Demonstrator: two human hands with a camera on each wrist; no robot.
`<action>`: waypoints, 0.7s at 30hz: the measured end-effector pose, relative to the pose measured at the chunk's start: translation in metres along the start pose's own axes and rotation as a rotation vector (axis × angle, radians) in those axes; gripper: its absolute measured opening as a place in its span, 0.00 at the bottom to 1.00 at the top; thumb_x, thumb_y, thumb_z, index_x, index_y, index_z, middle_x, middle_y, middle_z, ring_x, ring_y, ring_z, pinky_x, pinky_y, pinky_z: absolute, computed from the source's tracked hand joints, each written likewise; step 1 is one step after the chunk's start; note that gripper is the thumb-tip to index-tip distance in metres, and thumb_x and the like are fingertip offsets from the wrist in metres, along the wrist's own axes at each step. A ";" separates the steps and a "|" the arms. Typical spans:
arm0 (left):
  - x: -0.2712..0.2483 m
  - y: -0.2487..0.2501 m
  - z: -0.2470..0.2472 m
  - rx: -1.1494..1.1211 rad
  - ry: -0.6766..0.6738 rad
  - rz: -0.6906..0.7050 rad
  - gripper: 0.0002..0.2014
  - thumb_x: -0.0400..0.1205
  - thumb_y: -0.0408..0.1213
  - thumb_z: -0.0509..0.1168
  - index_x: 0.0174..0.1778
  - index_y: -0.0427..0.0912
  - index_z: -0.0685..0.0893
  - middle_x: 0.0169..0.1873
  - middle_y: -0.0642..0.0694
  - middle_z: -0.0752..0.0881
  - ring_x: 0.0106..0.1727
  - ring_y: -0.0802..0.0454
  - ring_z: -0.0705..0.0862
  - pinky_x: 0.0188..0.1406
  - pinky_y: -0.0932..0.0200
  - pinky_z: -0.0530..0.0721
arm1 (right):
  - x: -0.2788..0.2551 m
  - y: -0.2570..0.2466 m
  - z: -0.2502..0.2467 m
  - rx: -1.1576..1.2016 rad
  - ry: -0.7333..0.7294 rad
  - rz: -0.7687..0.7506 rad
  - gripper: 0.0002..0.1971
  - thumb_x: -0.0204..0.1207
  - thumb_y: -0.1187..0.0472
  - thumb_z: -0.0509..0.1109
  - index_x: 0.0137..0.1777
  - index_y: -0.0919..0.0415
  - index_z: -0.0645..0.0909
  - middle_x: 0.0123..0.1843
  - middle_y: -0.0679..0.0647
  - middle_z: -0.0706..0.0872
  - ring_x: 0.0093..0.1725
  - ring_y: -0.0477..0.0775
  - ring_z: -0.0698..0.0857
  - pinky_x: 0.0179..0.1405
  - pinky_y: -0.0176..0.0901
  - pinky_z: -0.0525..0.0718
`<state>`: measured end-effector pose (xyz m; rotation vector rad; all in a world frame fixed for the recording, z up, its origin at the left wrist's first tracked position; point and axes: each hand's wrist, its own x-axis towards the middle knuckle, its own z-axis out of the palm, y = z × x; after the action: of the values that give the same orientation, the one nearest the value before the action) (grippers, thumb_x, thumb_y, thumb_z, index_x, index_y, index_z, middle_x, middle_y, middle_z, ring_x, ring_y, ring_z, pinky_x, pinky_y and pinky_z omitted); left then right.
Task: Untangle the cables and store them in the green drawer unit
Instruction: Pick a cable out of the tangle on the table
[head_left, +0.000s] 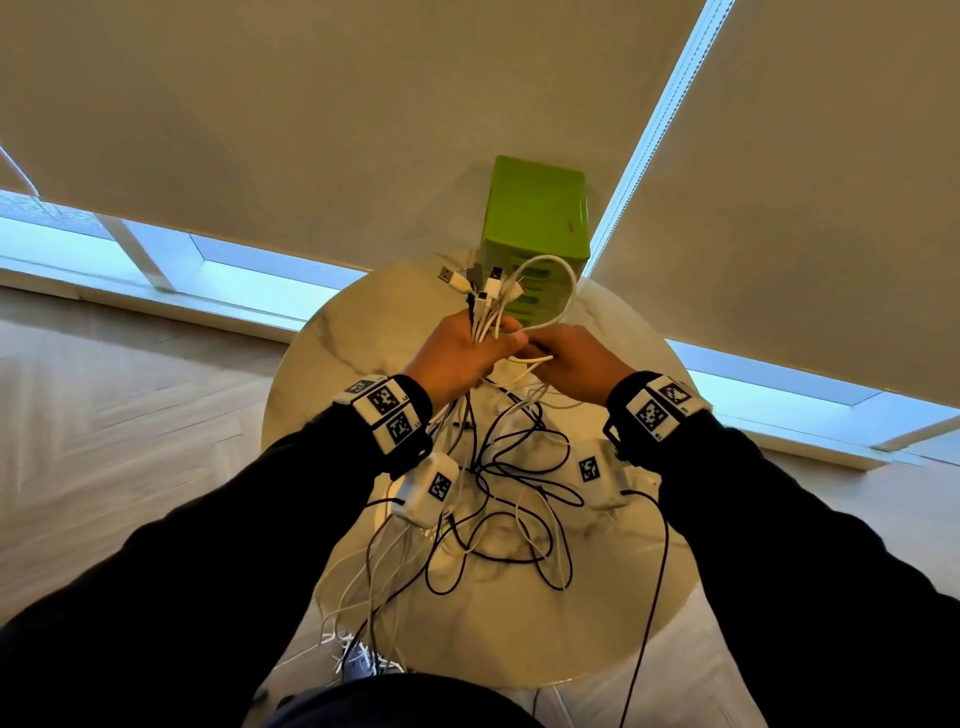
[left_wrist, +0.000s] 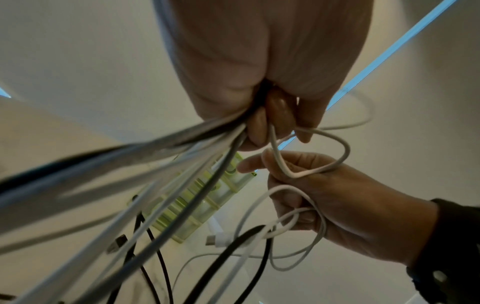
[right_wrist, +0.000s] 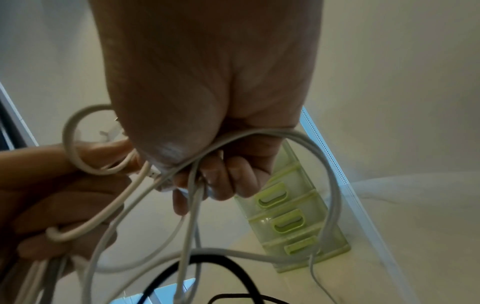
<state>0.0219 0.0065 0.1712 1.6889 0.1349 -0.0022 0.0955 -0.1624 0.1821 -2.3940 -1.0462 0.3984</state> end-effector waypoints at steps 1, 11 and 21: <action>0.002 -0.001 0.000 0.046 -0.003 0.018 0.08 0.85 0.42 0.69 0.53 0.41 0.88 0.30 0.47 0.86 0.27 0.56 0.76 0.29 0.59 0.77 | 0.000 0.000 0.002 0.005 0.000 0.006 0.16 0.80 0.72 0.66 0.65 0.60 0.85 0.56 0.55 0.88 0.50 0.50 0.82 0.50 0.41 0.75; 0.022 0.009 -0.035 -0.056 0.370 -0.006 0.10 0.88 0.41 0.63 0.40 0.46 0.78 0.25 0.49 0.74 0.21 0.59 0.73 0.25 0.64 0.74 | -0.020 0.026 0.047 -0.006 0.019 0.162 0.30 0.80 0.51 0.73 0.80 0.50 0.67 0.61 0.54 0.83 0.56 0.49 0.80 0.60 0.43 0.78; 0.023 0.006 -0.029 -0.147 0.343 -0.044 0.11 0.88 0.41 0.64 0.39 0.47 0.79 0.20 0.55 0.75 0.24 0.54 0.74 0.28 0.59 0.74 | -0.008 0.018 0.044 0.275 0.180 0.077 0.17 0.89 0.47 0.57 0.65 0.52 0.84 0.59 0.48 0.86 0.52 0.41 0.83 0.49 0.36 0.83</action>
<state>0.0426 0.0366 0.1784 1.5276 0.4200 0.2597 0.0820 -0.1650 0.1362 -2.1822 -0.7677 0.3240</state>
